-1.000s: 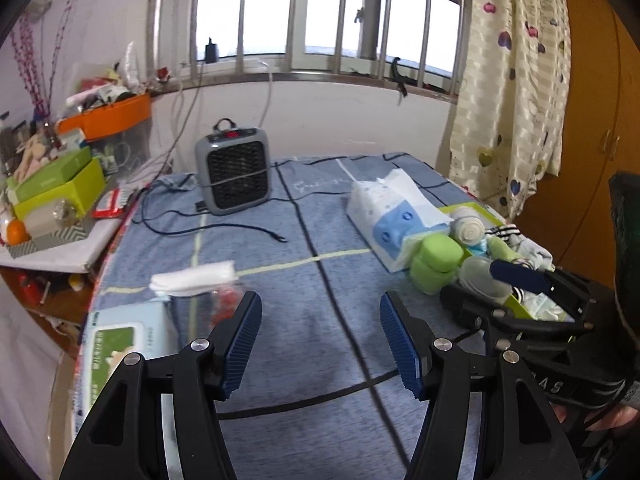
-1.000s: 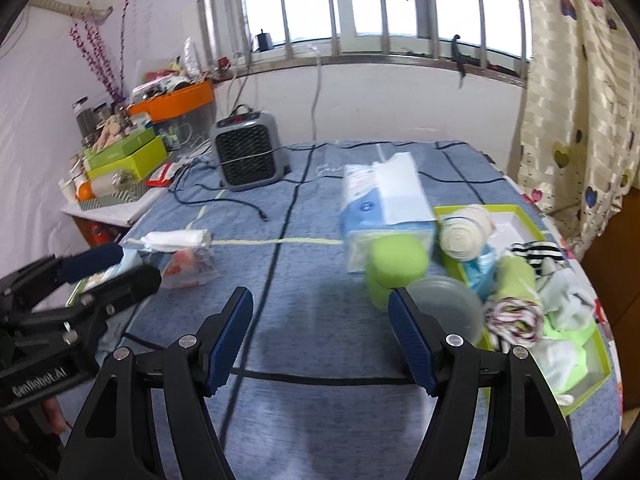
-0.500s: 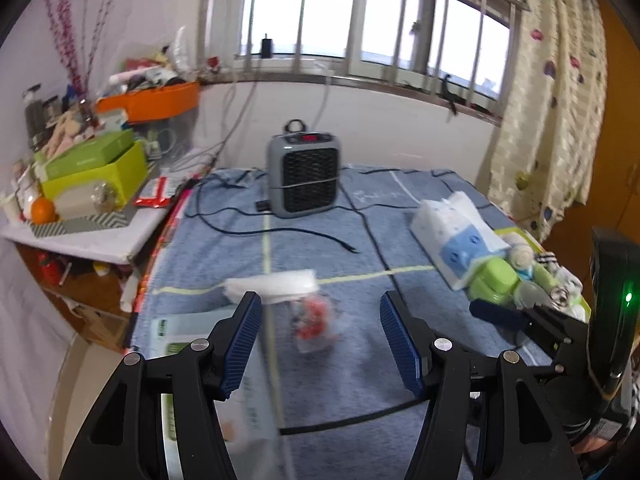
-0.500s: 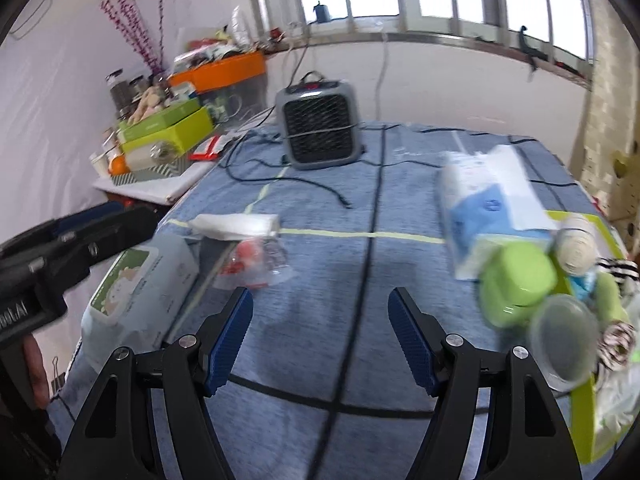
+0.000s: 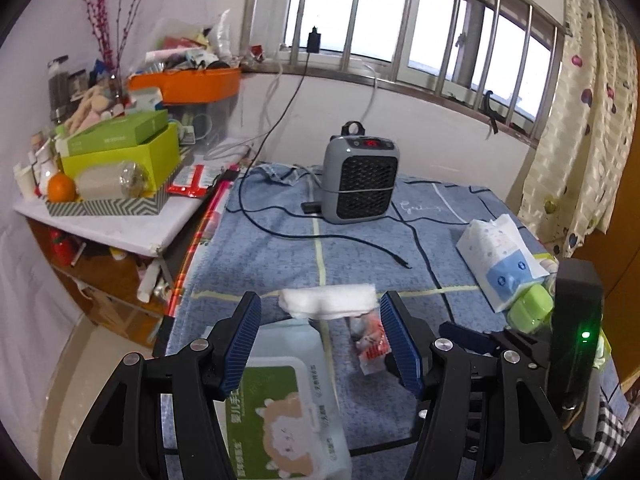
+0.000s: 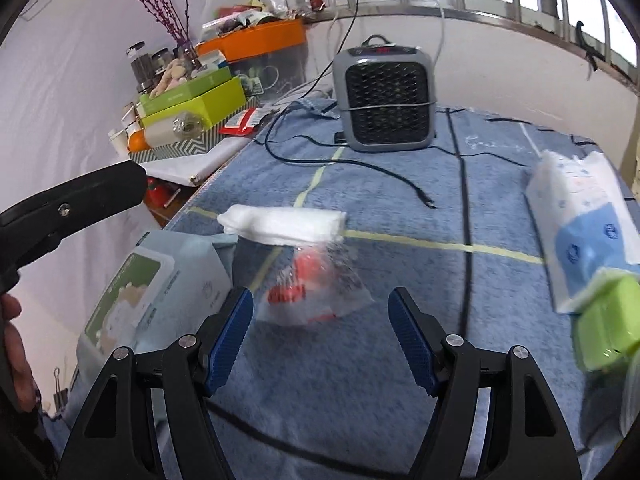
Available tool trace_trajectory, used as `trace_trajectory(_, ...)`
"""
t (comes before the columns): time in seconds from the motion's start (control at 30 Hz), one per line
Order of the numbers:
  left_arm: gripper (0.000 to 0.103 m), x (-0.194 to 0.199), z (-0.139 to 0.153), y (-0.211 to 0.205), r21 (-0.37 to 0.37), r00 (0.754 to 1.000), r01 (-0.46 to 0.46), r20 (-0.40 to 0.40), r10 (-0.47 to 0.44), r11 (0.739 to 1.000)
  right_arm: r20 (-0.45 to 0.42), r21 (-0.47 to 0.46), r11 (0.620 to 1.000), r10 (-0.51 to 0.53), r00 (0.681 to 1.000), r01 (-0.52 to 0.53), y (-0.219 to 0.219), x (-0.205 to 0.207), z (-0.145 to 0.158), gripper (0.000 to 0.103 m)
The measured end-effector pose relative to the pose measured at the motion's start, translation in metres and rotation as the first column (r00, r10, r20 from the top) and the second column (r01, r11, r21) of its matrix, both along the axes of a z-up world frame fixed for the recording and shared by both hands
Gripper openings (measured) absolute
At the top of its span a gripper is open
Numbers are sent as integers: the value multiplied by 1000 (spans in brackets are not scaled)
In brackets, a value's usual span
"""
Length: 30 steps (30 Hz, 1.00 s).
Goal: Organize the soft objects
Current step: 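Close the right tool on the clear bag holding an orange item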
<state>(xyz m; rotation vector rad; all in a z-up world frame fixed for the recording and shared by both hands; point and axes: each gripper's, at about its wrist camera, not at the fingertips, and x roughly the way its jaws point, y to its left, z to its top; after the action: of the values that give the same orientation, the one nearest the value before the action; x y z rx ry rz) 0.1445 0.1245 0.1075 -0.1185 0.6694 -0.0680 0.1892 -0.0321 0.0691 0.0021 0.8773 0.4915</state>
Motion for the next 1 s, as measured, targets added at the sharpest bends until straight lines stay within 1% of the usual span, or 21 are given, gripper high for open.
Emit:
trace_trajectory(0.2,62,13,-5,8,-11,1000,-9,-17,8,1000,-30,-37,999,7,1000,-8,18,17,-16,71)
trace_trajectory(0.33,62,25,-10,11,-15,999,-10,-38,9,1000,-32,-83,997,-10,999,8,22,23,-21,71)
trace_trajectory(0.53,62,37,-17,8,-18,998,4,-63,-6,1000,-30,-119,993,-11,999,7,22,24,-25,71)
trace_trajectory(0.57,62,38,-18,7,-18,998,8,-64,-9,1000,-29,-120,993,-9,1000,6,21,23,-26,68)
trace_trajectory(0.6,62,39,-18,6,-18,998,11,-66,-12,1000,-28,-122,992,-6,1000,3,21,23,-26,59)
trace_trajectory(0.63,62,41,-19,5,-19,997,15,-70,-16,1000,-28,-126,992,-7,1000,3,21,23,-26,53)
trace_trajectory(0.67,62,43,-20,4,-17,997,17,-75,-18,1000,-28,-132,991,-11,1000,7,20,23,-26,45)
trace_trajectory(1.0,62,53,-25,1,-9,995,16,-98,-17,1000,-28,-116,993,-18,999,15,12,25,-25,31)
